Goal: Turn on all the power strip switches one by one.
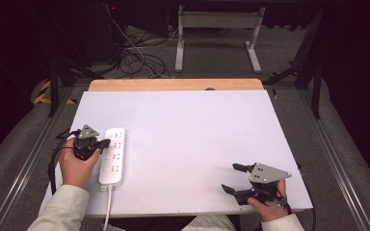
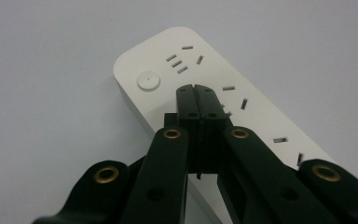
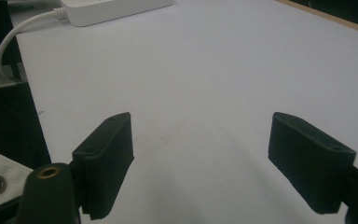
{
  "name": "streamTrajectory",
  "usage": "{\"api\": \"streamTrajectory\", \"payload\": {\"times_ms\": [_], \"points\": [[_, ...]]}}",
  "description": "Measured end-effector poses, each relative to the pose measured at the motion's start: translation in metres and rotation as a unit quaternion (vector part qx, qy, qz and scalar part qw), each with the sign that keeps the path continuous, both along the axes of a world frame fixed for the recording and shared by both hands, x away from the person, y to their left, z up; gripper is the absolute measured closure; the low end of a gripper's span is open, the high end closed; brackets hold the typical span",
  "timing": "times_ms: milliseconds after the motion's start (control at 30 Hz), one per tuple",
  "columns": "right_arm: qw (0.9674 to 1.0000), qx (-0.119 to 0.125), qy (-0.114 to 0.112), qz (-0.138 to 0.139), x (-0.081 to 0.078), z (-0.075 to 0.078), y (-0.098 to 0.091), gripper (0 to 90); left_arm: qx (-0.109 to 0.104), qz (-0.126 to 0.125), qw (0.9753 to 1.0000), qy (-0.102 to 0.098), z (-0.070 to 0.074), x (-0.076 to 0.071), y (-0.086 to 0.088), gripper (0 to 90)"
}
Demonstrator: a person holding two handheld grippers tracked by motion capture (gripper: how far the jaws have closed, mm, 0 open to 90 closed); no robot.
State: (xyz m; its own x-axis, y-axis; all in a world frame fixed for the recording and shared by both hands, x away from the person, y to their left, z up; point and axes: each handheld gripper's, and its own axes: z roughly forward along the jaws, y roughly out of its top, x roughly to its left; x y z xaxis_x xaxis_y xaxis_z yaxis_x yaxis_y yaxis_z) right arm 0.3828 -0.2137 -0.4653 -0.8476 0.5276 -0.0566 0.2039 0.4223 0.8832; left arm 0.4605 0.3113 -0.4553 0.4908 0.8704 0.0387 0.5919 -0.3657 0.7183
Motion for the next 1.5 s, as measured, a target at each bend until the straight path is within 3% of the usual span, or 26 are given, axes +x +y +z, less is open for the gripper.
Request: {"api": "streamTrajectory", "payload": {"times_ms": [233,433,567,1233,1367,1500], "points": [[1.0000,-0.001,0.000,0.001,-0.0001,-0.0002,0.0002,22.7,0.004,0.002,1.0000,0.007,-0.0022,0.0022,0.0000,90.0],[1.0000,-0.001,0.000,0.000,-0.0002,0.0001,-0.0001,22.3,0.015,-0.001,0.9999,-0.004,-0.0034,0.0009,-0.0011,90.0],[1.0000,-0.001,-0.001,0.000,-0.0005,0.0003,-0.0005,22.2,0.003,0.002,1.0000,-0.004,-0.0055,0.0002,0.0003,90.0],[1.0000,-0.003,-0.003,0.002,-0.0013,0.0008,-0.0003,22.2,-0.003,0.012,0.9999,0.002,-0.0078,0.0006,0.0007,90.0],[1.0000,-0.003,-0.003,0.002,-0.0013,0.0009,-0.0003,22.2,-0.017,0.014,0.9997,0.007,-0.0089,0.0020,0.0025,90.0],[1.0000,-0.002,-0.003,0.001,-0.0014,0.0006,0.0001,22.2,-0.011,0.016,0.9998,0.008,-0.0088,0.0013,0.0006,90.0]]}}
